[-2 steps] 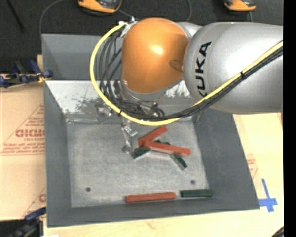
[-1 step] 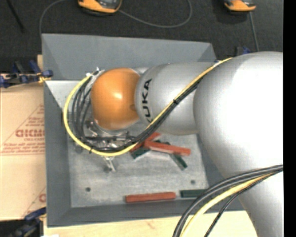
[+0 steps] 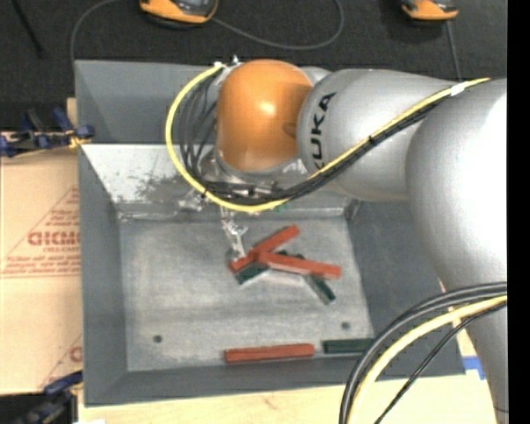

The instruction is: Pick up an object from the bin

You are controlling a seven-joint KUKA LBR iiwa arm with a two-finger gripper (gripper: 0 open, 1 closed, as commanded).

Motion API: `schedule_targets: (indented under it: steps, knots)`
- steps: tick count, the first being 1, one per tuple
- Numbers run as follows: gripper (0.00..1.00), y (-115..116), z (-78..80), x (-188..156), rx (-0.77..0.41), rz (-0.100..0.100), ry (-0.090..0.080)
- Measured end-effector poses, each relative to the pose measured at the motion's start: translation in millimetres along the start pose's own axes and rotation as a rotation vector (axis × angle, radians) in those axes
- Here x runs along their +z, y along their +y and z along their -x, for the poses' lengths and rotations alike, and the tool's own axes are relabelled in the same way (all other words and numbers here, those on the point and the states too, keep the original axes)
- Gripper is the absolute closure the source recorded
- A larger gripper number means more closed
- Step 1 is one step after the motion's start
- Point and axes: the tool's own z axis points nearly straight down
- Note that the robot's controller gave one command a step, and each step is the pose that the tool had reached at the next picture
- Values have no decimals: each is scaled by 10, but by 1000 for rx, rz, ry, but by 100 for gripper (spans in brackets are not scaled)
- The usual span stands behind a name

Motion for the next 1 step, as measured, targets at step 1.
schedule_targets:
  steps: [1]
  knots:
    - [0,-320,-473,531,32,10,5]
